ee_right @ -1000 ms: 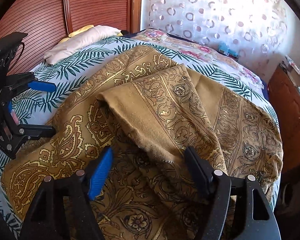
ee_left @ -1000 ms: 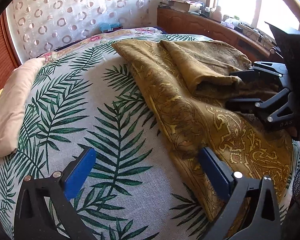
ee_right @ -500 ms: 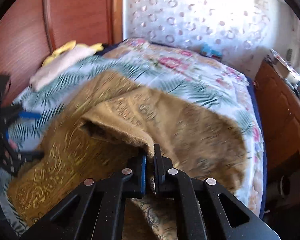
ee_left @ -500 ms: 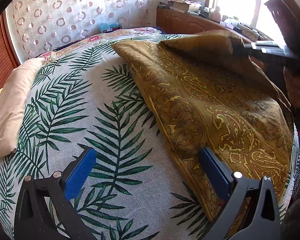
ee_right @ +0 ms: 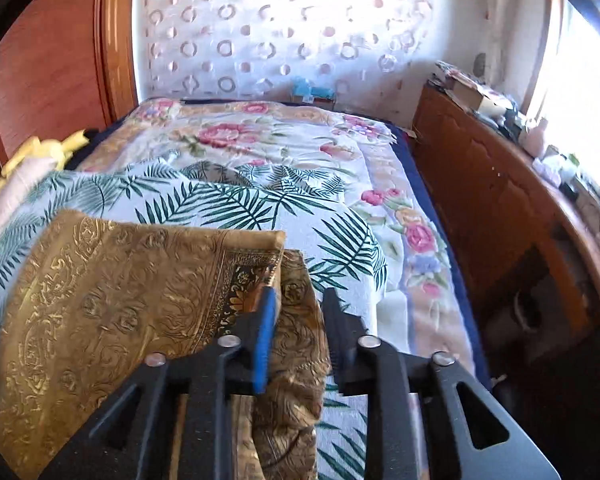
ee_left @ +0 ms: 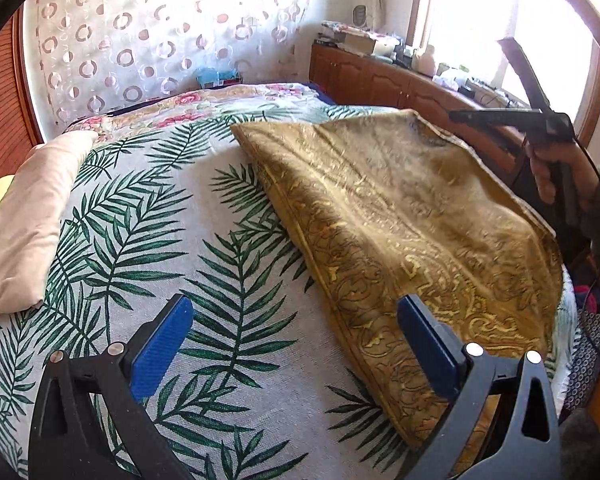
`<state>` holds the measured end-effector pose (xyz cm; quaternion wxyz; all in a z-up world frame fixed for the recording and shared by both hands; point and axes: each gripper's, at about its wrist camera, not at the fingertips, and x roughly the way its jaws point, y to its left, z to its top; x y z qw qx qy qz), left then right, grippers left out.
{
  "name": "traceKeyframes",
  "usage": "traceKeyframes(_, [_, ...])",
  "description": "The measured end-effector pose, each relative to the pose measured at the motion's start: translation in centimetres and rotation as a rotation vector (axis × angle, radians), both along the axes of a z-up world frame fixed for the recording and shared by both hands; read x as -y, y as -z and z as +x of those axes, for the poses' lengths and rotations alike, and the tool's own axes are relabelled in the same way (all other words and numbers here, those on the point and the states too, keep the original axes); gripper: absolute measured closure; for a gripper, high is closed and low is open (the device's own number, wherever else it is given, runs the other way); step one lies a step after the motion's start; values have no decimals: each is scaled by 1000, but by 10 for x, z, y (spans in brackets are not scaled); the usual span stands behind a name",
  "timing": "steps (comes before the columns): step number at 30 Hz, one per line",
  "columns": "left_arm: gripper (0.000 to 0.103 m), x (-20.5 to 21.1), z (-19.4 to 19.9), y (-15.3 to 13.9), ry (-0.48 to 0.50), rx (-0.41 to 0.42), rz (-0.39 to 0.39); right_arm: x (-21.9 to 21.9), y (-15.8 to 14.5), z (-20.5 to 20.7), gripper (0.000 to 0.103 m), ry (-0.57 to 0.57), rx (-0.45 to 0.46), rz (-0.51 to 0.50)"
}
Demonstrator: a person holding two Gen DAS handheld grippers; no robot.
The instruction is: Fold small clothes
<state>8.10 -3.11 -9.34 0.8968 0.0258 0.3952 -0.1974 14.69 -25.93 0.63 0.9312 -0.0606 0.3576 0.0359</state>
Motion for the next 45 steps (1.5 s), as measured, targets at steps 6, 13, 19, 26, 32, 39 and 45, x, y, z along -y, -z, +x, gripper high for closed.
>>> traceKeyframes(6, [0,5,-5,-10,12,35,-26,-1,7,-34,76,-83,-17,-2])
traceKeyframes(13, [6,10,-10,-14,35,53,-34,16,32,-53,76,-116,-74,27])
traceKeyframes(19, [7,15,-8,-10,45,41,-47,21,41,-61,48,-121,-122,27])
traceKeyframes(26, [7,21,-8,-4,58,20,-31,23,36,-83,48,-163,-100,25])
traceKeyframes(32, [7,25,-10,-1,71,10,-25,21,39,-101,56,-177,-99,-10])
traceKeyframes(39, [7,31,-15,6,86,-16,-22,25,39,-114,64,-163,-92,6])
traceKeyframes(45, [7,36,-32,10,119,-28,3,28,43,-132,71,-167,-92,13])
